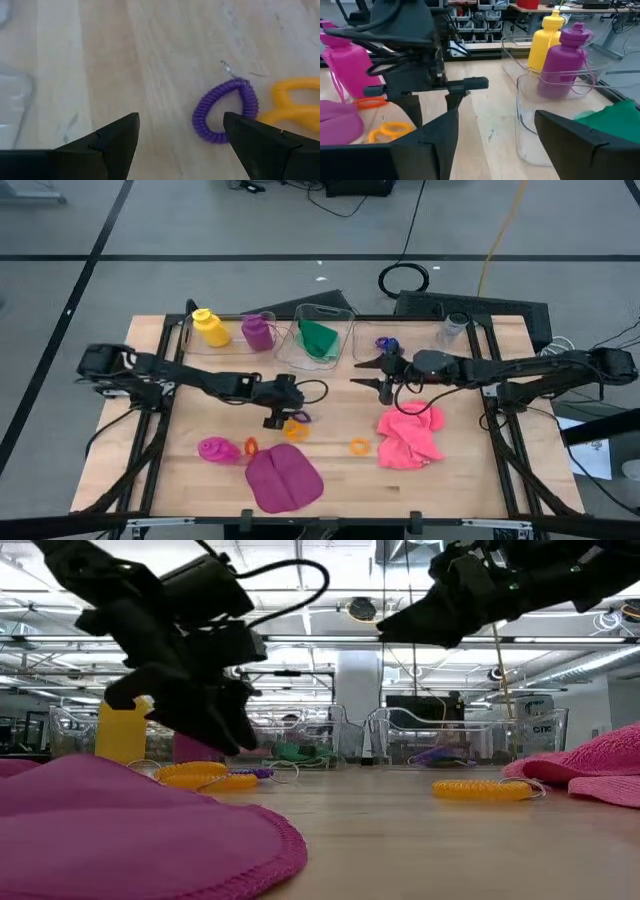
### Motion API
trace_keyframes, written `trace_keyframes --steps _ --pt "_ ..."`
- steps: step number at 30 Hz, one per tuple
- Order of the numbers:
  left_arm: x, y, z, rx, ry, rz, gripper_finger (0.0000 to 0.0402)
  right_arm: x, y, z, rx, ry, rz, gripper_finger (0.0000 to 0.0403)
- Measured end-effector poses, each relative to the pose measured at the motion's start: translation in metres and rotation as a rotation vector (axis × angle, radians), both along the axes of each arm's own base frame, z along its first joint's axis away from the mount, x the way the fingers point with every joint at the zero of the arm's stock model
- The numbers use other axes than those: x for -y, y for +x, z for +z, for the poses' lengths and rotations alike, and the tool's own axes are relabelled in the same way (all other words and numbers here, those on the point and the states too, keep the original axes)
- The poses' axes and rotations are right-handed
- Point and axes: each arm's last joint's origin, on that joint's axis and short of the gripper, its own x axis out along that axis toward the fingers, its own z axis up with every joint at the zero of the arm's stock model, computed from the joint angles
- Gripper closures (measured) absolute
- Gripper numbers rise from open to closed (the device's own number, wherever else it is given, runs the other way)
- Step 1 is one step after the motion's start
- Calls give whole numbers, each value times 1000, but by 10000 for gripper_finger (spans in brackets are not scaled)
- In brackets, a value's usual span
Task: Pick & Place Sports Items
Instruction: Put the purple spring keychain into the right transparent bin
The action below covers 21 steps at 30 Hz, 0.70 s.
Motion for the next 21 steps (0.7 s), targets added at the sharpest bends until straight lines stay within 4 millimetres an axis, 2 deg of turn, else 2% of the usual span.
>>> trace_keyframes --steps 10,21 --pt "-2 1 -2 -2 -15 4 158 0 1 -2 -10 -5 0 211" --pt "-2 5 -14 -25 -34 -13 158 0 1 -2 -9 -6 -1 211"
